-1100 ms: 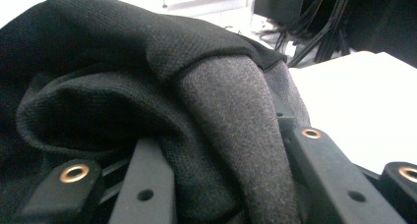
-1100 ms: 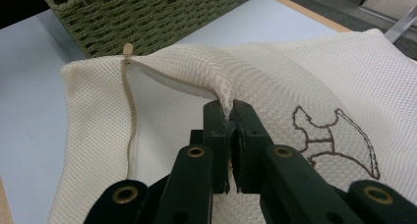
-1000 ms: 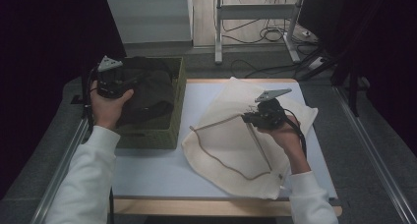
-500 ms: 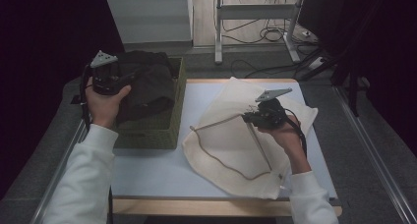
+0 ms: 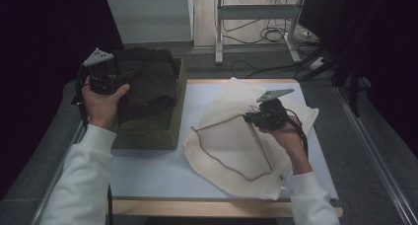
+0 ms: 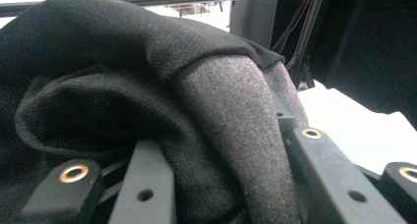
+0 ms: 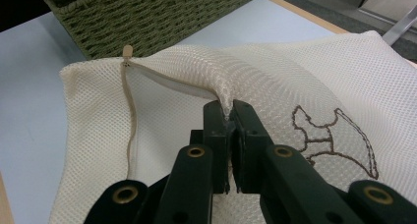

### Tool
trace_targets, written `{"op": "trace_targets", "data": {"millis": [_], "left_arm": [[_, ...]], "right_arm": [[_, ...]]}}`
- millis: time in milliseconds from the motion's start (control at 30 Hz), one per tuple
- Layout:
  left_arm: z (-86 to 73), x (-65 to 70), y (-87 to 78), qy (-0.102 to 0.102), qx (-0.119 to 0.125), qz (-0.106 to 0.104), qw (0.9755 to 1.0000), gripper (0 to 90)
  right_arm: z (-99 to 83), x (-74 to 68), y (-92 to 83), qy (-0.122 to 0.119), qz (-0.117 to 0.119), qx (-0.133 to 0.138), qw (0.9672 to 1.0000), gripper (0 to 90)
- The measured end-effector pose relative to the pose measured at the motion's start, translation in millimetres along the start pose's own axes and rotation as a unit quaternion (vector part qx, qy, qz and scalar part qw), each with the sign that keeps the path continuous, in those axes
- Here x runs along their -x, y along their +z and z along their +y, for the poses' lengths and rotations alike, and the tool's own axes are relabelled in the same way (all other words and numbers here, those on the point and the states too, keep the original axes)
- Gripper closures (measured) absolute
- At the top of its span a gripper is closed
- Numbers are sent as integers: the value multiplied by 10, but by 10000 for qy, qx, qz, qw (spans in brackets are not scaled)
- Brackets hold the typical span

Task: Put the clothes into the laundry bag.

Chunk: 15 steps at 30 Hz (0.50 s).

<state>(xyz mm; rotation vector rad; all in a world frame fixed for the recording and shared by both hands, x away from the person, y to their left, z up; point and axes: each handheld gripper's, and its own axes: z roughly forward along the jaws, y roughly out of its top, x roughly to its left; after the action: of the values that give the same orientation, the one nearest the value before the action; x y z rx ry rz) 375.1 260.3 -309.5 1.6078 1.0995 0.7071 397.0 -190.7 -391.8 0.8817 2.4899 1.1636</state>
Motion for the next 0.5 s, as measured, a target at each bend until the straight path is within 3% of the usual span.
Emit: {"op": "trace_targets", "data": {"millis": [500], "left_arm": [[61,161,-115,-6,224,-242,9995,671]], "right_arm": [[-3,-1,8,-22,-3,-8,10000,853]]}}
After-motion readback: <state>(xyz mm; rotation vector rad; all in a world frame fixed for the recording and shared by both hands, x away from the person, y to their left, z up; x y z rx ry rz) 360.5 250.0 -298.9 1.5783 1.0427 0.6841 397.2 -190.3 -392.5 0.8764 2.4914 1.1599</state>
